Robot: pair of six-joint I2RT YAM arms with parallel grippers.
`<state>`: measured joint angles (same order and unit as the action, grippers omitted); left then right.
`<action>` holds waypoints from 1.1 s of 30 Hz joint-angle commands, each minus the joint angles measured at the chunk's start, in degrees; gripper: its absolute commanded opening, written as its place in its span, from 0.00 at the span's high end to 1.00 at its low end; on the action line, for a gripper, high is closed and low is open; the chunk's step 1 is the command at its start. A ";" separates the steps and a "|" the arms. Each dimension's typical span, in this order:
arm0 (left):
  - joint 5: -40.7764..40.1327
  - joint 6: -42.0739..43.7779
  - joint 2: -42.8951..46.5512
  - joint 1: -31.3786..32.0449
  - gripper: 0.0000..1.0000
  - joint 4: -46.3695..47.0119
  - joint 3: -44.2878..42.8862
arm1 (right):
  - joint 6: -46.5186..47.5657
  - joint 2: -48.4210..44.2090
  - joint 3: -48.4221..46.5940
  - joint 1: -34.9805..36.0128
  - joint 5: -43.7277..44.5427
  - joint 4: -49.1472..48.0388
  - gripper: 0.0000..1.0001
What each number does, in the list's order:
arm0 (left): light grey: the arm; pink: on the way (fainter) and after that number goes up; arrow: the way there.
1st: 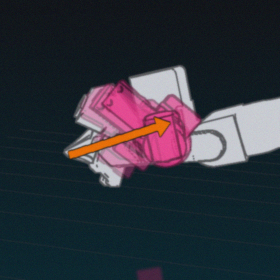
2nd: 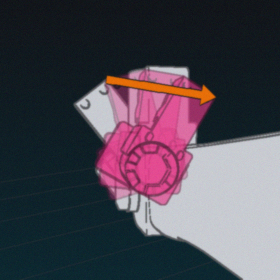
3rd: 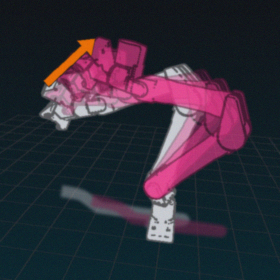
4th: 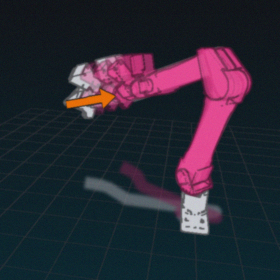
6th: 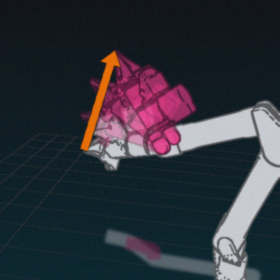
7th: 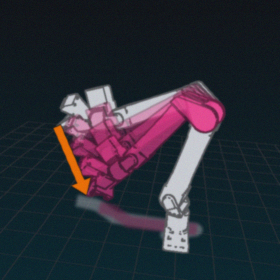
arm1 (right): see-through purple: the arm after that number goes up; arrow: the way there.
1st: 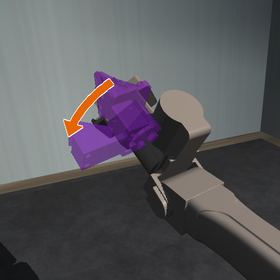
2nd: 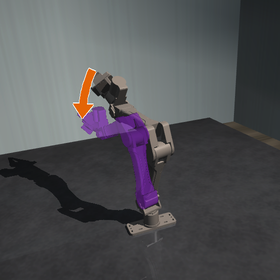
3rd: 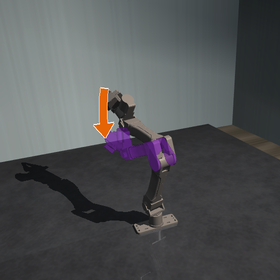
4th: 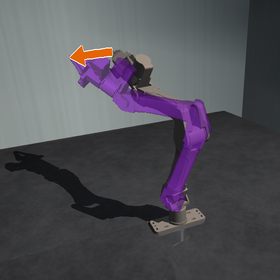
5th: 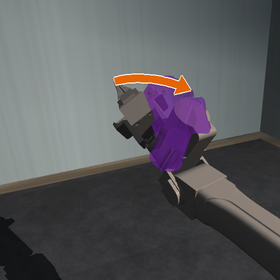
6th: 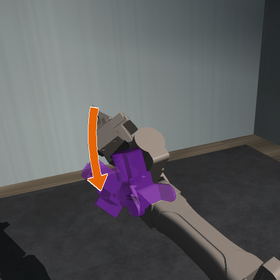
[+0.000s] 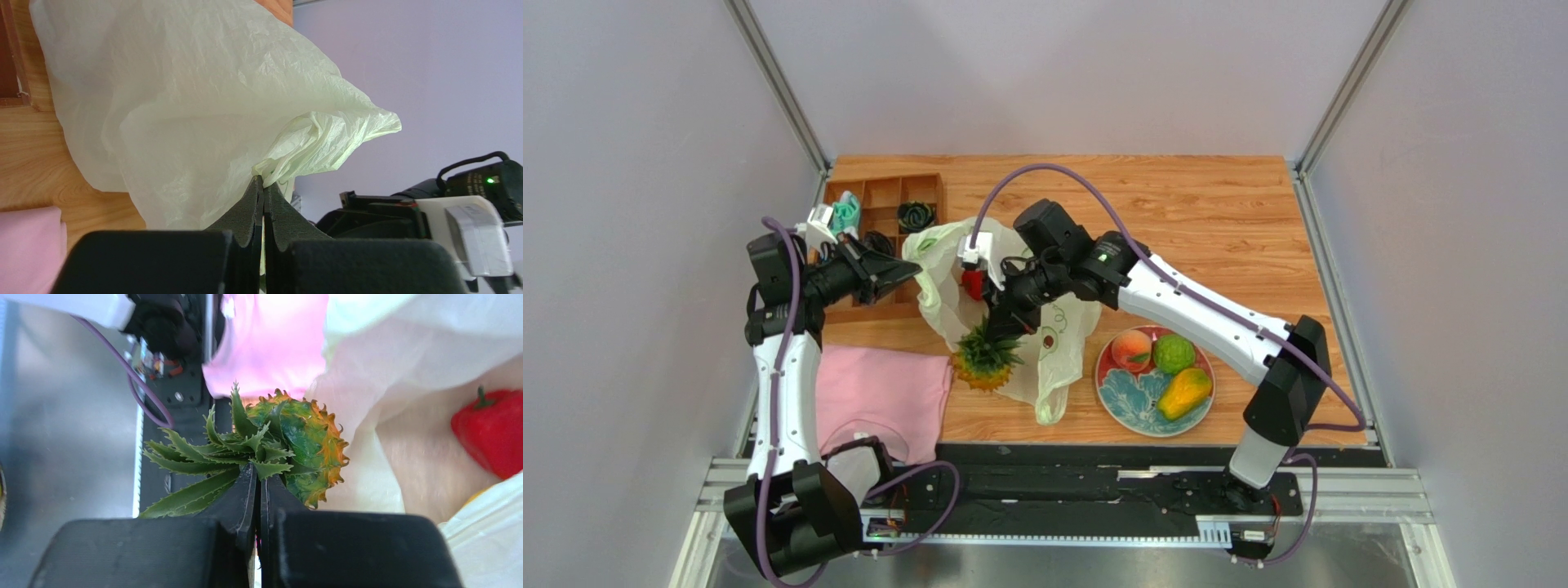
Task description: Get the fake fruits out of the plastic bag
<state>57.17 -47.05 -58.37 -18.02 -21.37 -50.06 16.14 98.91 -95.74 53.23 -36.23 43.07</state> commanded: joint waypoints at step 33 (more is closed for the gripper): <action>-1.01 5.03 -2.54 -1.40 1.00 -1.66 -5.75 | 20.68 -29.83 18.22 -16.75 4.15 27.69 1.00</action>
<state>55.77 -43.79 -61.28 -18.96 -22.50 -53.21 33.45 70.94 -81.01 37.56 -35.07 74.37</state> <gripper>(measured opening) 0.006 0.013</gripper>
